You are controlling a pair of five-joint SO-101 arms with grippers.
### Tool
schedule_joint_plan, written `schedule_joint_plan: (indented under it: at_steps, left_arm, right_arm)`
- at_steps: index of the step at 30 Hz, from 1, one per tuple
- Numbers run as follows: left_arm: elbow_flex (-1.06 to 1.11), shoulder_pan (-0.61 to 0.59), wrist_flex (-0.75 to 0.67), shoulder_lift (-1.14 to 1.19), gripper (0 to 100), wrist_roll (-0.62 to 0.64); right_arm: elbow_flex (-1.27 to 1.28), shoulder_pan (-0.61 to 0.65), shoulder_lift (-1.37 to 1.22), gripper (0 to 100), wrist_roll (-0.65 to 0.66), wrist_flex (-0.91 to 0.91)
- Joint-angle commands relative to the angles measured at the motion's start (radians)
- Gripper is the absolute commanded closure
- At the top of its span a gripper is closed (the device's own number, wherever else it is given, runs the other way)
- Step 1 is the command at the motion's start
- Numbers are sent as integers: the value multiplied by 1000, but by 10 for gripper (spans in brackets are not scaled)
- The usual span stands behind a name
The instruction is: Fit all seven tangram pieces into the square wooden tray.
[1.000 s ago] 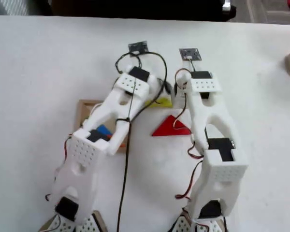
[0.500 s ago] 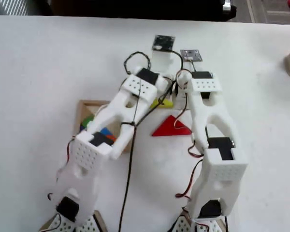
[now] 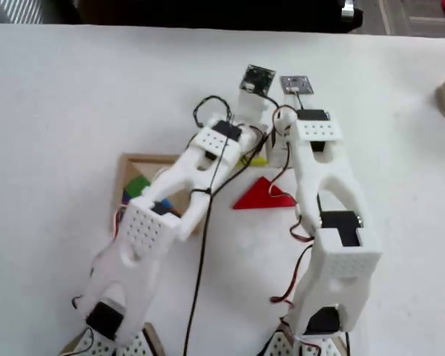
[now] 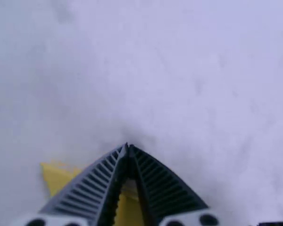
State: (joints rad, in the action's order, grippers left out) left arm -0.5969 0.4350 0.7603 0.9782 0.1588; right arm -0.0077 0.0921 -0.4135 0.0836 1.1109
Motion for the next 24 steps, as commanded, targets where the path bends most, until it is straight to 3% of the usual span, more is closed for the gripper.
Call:
schedule_joint_plan:
  at_steps: [1,8,19,24]
  left_arm:
    - [-14,-18,153,-73,977,49]
    - [-9,-25,479,-128,977,107]
    - [-15,31,624,-140,977,103]
    - [-2,35,718,-266,978,149]
  right_arm:
    - [-37,-5,54,981,9,4]
    - [-37,-5,54,981,9,4]
    - [-38,-4,54,981,9,2]
    - [-41,2,51,981,9,-2]
